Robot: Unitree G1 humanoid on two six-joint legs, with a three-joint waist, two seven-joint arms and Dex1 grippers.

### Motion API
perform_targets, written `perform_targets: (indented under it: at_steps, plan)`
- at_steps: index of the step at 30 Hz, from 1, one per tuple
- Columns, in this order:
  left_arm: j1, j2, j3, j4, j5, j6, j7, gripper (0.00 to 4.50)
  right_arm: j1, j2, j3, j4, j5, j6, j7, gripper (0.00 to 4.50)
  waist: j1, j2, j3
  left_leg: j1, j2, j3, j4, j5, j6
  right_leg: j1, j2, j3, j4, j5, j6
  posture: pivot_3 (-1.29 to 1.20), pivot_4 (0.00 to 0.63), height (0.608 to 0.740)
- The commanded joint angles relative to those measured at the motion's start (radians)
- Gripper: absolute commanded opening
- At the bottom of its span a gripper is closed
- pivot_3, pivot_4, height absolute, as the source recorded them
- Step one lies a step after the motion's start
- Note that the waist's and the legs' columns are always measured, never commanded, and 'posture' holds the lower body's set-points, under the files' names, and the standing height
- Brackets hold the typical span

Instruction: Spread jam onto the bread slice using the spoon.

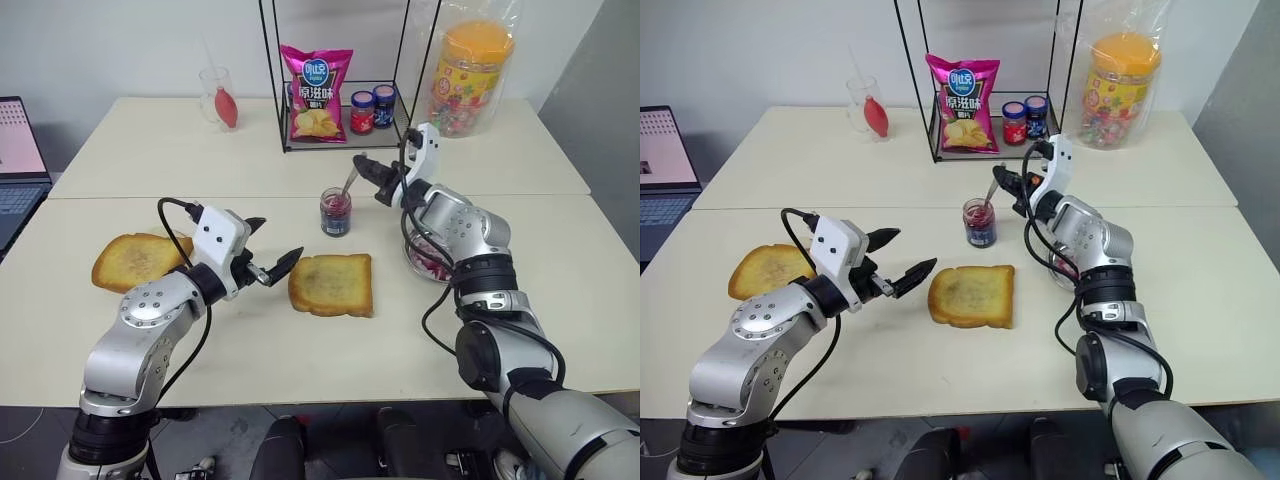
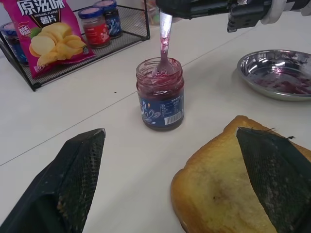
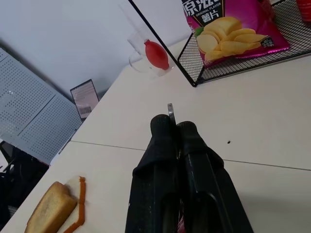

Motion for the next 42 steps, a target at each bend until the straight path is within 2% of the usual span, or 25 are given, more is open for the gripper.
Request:
perform_targets:
  at_steps: [1, 21, 42]
  plan:
    - [-0.016, 0.003, 0.009, -0.015, 0.003, -0.024, -0.002, 4.5, -0.041, -0.001, -0.033, -0.022, 0.049, 0.015, -0.014, 0.07, 0.0, 0.0, 0.0, 0.0, 0.0, 0.0, 0.0, 0.0, 0.0, 0.0, 0.0, 0.0, 0.0, 0.0, 0.0, 0.0, 0.15, 0.74]
    - [-0.031, -0.004, 0.009, -0.007, -0.002, -0.029, -0.004, 4.5, -0.072, -0.002, -0.122, 0.027, 0.131, 0.074, -0.101, 0.07, 0.0, 0.0, 0.0, 0.0, 0.0, 0.0, 0.0, 0.0, 0.0, 0.0, 0.0, 0.0, 0.0, 0.0, 0.0, 0.0, 0.15, 0.74]
    - [-0.003, 0.014, 0.081, -0.01, -0.051, -0.036, -0.052, 4.5, -0.108, -0.016, -0.202, 0.034, 0.233, 0.108, -0.16, 0.07, 0.0, 0.0, 0.0, 0.0, 0.0, 0.0, 0.0, 0.0, 0.0, 0.0, 0.0, 0.0, 0.0, 0.0, 0.0, 0.0, 0.15, 0.74]
